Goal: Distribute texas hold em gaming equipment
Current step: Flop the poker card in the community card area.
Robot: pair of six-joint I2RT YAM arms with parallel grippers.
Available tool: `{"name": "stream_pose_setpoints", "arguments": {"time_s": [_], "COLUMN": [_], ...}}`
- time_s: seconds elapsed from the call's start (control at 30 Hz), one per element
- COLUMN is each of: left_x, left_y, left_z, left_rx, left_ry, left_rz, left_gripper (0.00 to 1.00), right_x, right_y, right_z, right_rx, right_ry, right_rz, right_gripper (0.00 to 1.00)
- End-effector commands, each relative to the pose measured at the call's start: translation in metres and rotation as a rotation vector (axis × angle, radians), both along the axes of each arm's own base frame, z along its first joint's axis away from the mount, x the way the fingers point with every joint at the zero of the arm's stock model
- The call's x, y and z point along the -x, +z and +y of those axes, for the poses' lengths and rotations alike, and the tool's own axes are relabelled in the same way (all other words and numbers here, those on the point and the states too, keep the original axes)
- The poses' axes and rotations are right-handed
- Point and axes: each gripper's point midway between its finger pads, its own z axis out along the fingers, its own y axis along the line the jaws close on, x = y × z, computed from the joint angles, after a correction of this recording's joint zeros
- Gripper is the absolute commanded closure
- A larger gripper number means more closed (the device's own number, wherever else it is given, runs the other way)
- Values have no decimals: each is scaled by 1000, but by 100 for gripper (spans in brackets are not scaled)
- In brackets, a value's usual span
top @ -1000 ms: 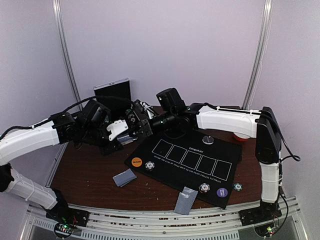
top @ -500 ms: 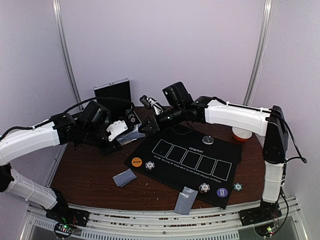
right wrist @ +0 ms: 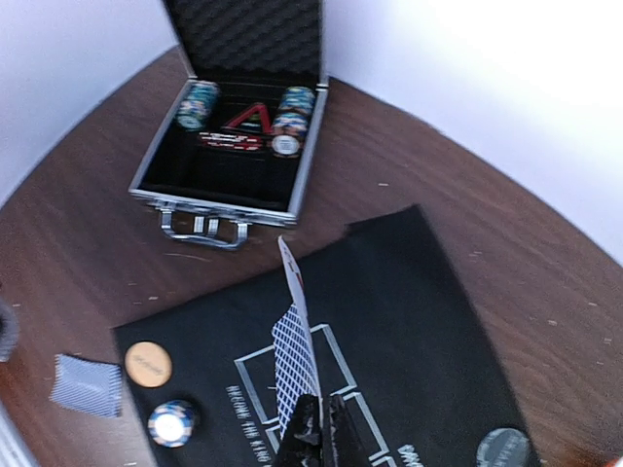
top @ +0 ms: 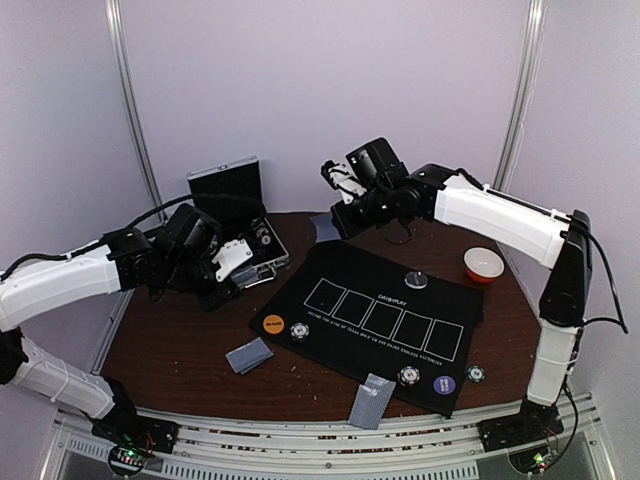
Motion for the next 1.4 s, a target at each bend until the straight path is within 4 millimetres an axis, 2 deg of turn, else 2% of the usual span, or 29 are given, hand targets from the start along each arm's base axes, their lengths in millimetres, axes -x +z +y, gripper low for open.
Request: {"name": "stream_pose_setpoints", "arguments": {"time_s": [0.0, 0.17, 0.3, 0.47, 0.63, 0.73, 0.9, 1.1, 1.37], "left_x": [-12, -15, -14, -14, -14, -14, -13, -12, -12], "left_y": [10, 13, 15, 14, 15, 15, 16, 17, 17], "left_z": [-1, 1, 5, 8, 8, 8, 8, 9, 9], "left_rx": [55, 54, 50, 47, 47, 47, 50, 53, 53], "left_ry": [52, 64, 71, 73, 71, 68, 64, 65, 65], "left_rz": [-43, -51, -58, -61, -62, -62, -62, -65, -66], "left_gripper": [60, 60, 60, 60, 60, 60, 60, 60, 60], "right_x": [-31, -42, -38, -14, 14, 25, 30, 16, 11], "right_y": [-15, -56, -92, -135, -181, -199, -210, -211, -215], "right_z": [-47, -25, -11, 9, 23, 28, 35, 33, 31], "right_rx": [337, 600, 761, 860, 853, 823, 761, 689, 664], "right_ry": [-204, -186, -151, -39, 76, 106, 96, -15, -44], "right_rz": [-177, -251, -239, -195, -60, 17, 73, 102, 124], "right_gripper": [100, 100, 100, 100, 100, 100, 100, 100, 100]}}
